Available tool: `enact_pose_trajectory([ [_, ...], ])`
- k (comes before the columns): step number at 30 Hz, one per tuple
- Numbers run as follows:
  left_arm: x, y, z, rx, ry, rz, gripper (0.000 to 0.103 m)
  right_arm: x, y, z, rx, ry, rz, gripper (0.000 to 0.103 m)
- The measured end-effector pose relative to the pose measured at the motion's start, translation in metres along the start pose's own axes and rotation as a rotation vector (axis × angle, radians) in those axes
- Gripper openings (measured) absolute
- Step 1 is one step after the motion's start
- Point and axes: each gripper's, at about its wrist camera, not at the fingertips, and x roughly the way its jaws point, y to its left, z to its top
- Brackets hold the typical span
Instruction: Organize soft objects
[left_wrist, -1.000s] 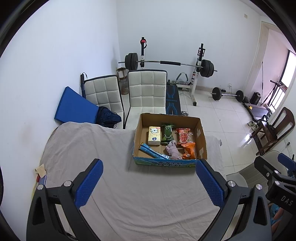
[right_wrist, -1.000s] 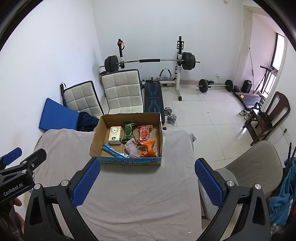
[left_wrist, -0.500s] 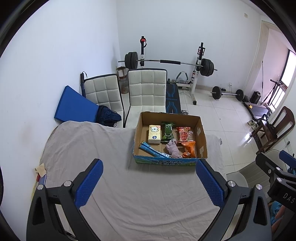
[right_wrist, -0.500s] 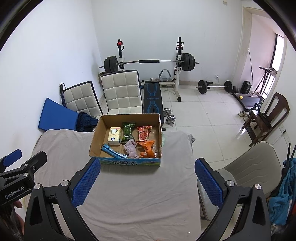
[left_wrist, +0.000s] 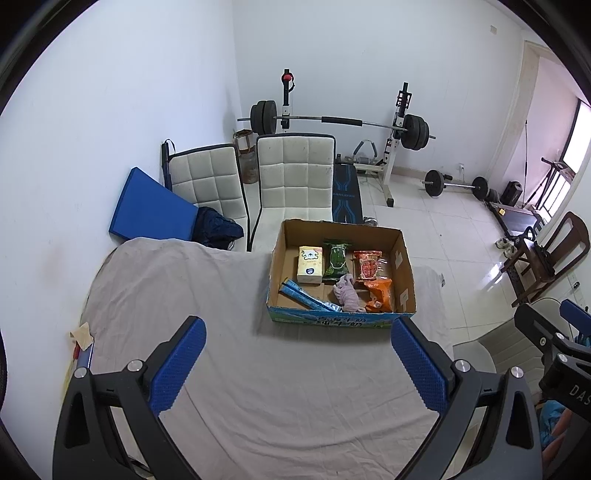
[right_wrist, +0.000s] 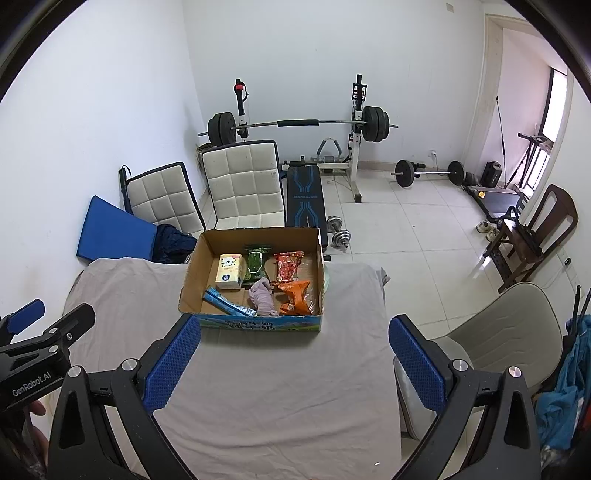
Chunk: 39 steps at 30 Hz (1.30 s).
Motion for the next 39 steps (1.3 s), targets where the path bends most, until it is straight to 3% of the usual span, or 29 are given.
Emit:
enact_pose_trajectory([
  [39,0.0013,0.0015,0.0017,0.002,-0.003,-0.002,0.103,-0.0006,-0.0014,0.0046,0.0,-0.007,0.004,0.103],
])
